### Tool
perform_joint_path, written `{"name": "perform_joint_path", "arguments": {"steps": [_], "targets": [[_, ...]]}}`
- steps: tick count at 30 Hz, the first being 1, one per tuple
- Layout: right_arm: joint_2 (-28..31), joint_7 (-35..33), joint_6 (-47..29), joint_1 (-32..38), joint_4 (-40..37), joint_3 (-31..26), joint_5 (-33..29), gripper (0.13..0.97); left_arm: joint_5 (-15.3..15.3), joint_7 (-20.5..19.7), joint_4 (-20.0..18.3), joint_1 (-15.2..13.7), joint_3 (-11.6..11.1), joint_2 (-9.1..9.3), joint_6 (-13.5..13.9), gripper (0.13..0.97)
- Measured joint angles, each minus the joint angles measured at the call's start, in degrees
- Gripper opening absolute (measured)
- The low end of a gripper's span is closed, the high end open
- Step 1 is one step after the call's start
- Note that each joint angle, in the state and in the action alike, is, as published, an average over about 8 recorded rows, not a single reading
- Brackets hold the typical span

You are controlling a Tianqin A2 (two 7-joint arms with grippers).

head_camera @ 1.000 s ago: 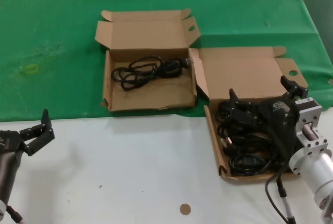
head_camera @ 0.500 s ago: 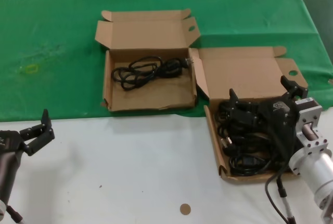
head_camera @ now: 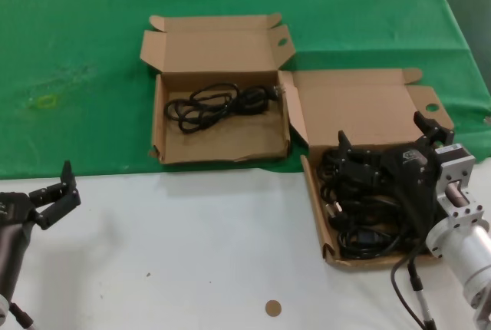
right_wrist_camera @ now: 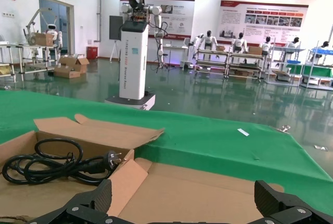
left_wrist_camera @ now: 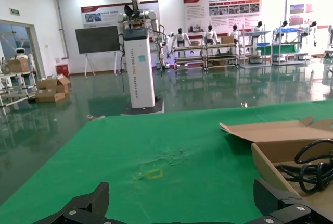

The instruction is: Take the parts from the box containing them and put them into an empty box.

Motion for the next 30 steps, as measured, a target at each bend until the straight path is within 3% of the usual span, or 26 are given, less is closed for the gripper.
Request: {"name": "perform_joint_path", "arguments": {"steps": [30], "targets": [[0.0,0.0,0.0,0.0,0.0,0.0,0.0,0.966,0.0,0.0,0.0,0.0,0.0,0.0,0.0,0.966]]}}
